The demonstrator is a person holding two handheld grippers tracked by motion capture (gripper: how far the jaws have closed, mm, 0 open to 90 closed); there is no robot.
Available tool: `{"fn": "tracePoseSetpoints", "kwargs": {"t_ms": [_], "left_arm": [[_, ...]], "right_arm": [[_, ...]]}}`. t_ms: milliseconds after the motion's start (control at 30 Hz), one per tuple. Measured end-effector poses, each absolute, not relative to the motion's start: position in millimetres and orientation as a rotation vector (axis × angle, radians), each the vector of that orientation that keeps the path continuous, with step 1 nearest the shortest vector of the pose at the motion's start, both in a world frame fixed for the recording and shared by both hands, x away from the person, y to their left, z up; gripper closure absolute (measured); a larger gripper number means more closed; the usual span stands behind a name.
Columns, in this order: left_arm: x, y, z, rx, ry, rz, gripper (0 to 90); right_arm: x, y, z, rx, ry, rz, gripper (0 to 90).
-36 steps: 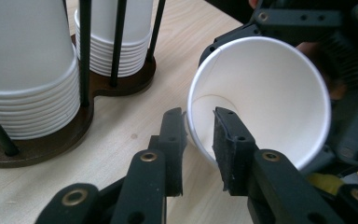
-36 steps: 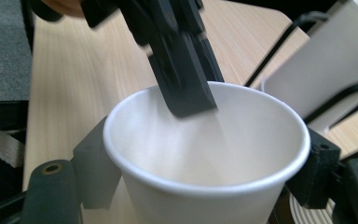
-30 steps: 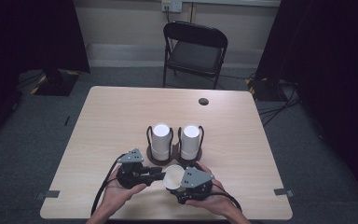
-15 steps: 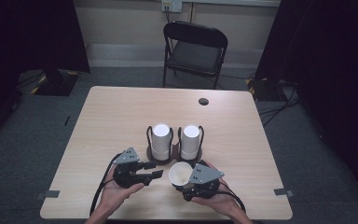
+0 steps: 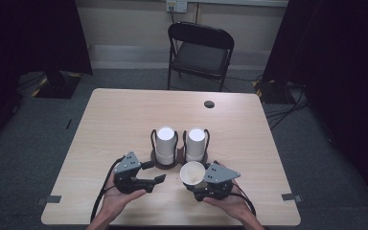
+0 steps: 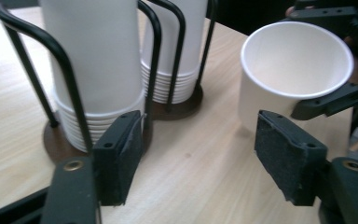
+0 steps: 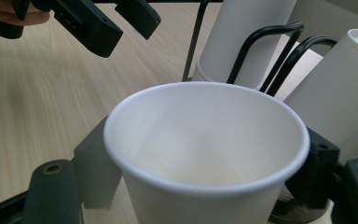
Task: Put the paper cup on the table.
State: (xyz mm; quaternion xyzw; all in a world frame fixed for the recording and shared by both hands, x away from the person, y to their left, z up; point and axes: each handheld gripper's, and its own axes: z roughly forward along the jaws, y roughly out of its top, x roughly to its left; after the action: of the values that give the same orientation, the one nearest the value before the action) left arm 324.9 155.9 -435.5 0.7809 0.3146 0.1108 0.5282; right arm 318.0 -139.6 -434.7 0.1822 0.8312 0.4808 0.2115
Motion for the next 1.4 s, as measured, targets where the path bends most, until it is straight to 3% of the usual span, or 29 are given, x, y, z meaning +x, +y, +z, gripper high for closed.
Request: {"fn": "tracePoseSetpoints", "kwargs": {"t_ms": [300,733,1133,1400], "left_arm": [[327,165,-442,1.868,0.764,0.348,26.1],[324,180,-448,1.883,0.803,0.365,16.4],[318,185,-457,1.9,0.84,0.412,15.6],[313,190,-463,1.889,0.855,0.451,15.8]], "right_arm": [[321,-156,-429,0.583,2.252,1.356,24.9],[335,-195,-423,0.732,2.151,1.375,25.0],[374,-228,-420,0.907,2.016,1.398,25.2],[410,-237,-437,1.052,1.912,1.372,25.2]]}}
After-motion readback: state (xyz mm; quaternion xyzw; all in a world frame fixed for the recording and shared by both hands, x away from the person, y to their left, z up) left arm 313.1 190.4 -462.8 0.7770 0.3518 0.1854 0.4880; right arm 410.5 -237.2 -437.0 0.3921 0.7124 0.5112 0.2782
